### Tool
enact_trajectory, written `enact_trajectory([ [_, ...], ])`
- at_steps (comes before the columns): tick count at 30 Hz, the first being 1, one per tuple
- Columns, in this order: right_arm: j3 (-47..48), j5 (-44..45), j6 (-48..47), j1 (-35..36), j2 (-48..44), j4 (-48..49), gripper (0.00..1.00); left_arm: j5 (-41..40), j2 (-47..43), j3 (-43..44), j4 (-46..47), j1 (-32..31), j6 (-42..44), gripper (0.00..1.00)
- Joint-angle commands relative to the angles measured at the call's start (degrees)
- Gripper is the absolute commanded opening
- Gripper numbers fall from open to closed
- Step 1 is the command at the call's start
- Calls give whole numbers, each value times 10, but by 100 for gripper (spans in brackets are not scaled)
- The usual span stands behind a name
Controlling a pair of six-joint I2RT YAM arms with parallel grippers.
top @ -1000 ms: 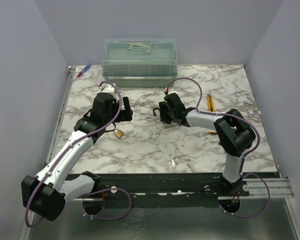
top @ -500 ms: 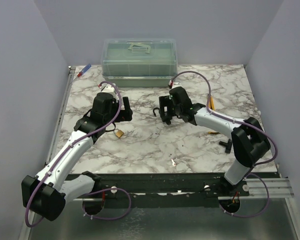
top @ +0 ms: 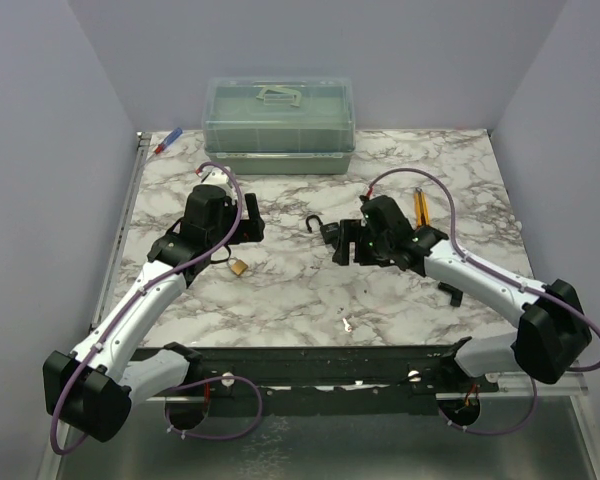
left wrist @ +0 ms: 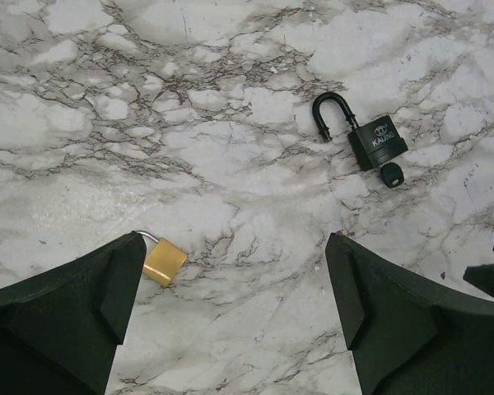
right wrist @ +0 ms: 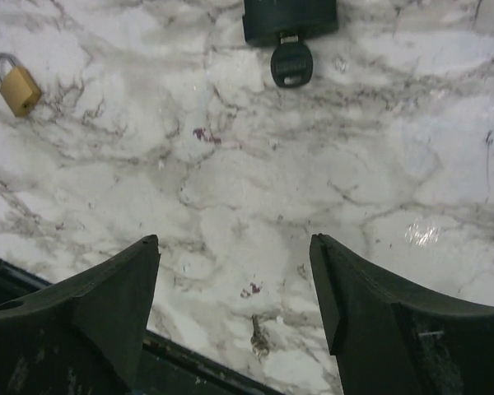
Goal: Unlock with the key
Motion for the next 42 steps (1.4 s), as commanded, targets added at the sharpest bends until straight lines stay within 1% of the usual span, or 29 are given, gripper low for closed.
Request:
enact_trajectory([
  [1, -29, -57, 47, 13, -38, -71, 78, 11, -6, -3, 6, 3, 8, 99],
  [4, -49, -62, 71, 45, -52, -93, 76, 11, -7, -3, 7, 3, 7, 99],
  [10, -82, -38, 136, 126, -53, -121, 72, 11, -6, -3, 7, 3, 8, 99],
  [15, -98, 8, 172, 176, -36, -126, 67, 12, -4, -4, 7, 4, 8, 99],
  [20, -89, 46, 186, 213, -5, -145, 64, 13, -1, -3, 6, 3, 8, 99],
  [27, -91, 87, 190, 236, 26, -151, 59, 13, 1, -4, 7, 4, 7, 99],
  [33, -98, 99, 188, 239, 44, -134, 52, 13, 4, -4, 6, 4, 8, 98],
  [35, -98, 105, 186, 240, 49, -133, 48, 13, 5, -3, 6, 4, 8, 98],
  [39, -101, 110, 181, 241, 60, -128, 46, 12, 6, -4, 6, 4, 9, 98],
  [42, -104, 108, 177, 243, 69, -121, 42, 13, 7, -3, 6, 4, 9, 98],
])
